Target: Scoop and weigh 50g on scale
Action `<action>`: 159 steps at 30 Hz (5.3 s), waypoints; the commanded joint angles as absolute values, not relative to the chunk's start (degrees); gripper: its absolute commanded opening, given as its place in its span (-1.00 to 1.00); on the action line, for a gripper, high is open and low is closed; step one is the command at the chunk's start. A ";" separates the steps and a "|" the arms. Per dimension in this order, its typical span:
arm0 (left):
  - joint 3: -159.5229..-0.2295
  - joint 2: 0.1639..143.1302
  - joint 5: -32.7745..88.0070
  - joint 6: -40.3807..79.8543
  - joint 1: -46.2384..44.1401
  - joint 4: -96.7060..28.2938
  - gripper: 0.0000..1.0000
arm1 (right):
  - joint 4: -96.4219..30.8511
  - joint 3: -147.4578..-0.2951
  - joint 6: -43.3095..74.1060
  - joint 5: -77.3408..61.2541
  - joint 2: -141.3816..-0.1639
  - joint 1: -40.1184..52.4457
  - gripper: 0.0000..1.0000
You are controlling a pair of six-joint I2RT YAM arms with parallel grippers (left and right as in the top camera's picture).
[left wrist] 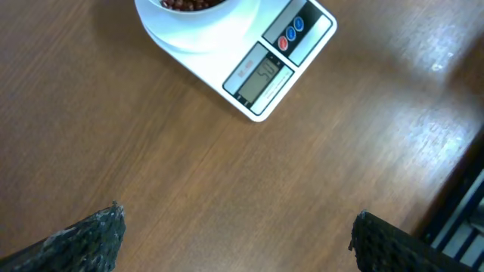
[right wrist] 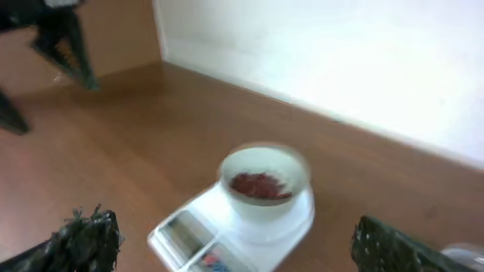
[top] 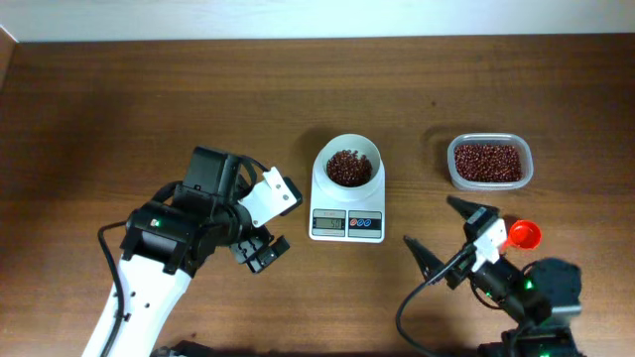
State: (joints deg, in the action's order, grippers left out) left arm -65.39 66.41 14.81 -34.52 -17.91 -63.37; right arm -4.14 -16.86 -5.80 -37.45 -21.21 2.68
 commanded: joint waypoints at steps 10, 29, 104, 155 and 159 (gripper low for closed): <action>-65.93 65.87 15.64 -35.20 -17.72 -63.33 0.98 | 7.79 -7.73 -4.08 -22.17 -18.13 2.92 0.98; -65.93 65.87 15.64 -35.20 -17.72 -63.31 0.98 | 7.33 -7.05 -4.23 -19.11 -18.13 -1.67 0.98; -23.51 25.93 10.66 -6.55 -5.37 -2.92 0.98 | -3.09 -0.32 -7.03 -16.86 -0.47 -3.79 0.98; -0.49 0.30 0.16 0.45 -2.46 -4.82 0.98 | -3.09 -0.32 -7.03 -16.86 -0.47 -3.77 0.98; -0.49 0.30 0.16 0.45 -2.46 -4.82 0.98 | -3.09 -0.32 -7.03 -16.86 -0.47 -3.77 0.98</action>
State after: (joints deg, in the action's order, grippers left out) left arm -0.73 0.62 0.58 -0.12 -2.46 -4.56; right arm -2.83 -0.67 -6.66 -17.34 -0.91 -3.40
